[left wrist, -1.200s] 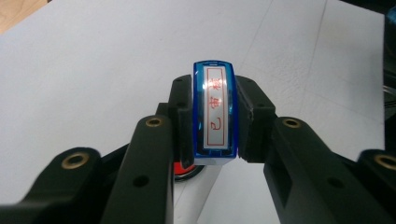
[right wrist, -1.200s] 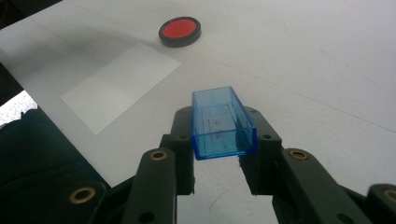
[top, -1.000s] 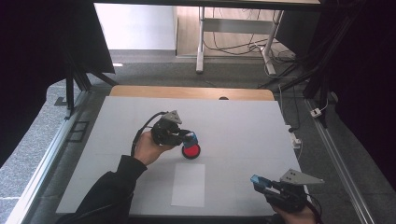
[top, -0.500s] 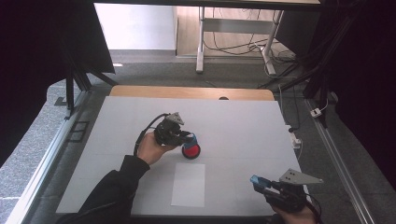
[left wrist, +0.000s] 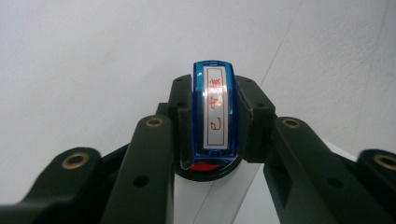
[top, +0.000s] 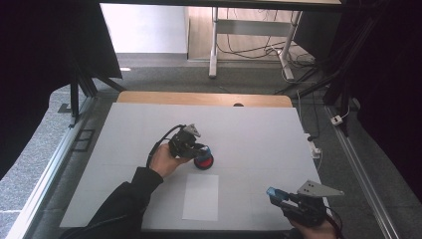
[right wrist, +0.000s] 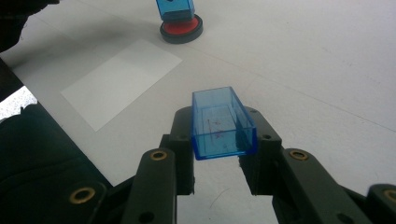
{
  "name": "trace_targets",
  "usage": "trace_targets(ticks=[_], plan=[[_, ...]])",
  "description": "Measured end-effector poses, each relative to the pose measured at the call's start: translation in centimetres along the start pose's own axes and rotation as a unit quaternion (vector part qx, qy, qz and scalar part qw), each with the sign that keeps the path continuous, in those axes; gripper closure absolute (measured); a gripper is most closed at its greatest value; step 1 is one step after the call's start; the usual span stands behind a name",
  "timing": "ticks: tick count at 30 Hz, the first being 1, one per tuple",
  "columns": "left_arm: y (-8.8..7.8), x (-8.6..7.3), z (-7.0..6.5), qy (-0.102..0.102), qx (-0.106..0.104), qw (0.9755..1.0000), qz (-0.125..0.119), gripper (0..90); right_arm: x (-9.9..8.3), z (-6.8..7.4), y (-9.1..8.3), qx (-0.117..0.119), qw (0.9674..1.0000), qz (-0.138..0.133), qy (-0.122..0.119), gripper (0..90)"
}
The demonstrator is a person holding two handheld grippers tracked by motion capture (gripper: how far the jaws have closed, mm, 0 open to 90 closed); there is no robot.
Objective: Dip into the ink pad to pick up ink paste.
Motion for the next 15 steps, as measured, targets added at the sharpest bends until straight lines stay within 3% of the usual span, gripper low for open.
trace_targets(ticks=[8,15], plan=[[0.35,0.11,-0.30,0.007,0.015,0.9998,0.014,71.0,-0.01,0.01,0.03,0.000,1.0000,0.001,0.000,68.4],[0.56,0.33,-0.97,0.031,0.033,0.9983,0.036,71.2,-0.02,0.04,0.01,-0.001,1.0000,0.001,-0.002,68.4]])
Point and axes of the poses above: each handheld gripper's, and its own axes: y roughly forward along the jaws, x roughly out of its top, z roughly to its left, the point moved 6 cm from there along y, roughly forward along the jaws, and after that the axes turned 14 degrees about y, right-handed, at the moved point
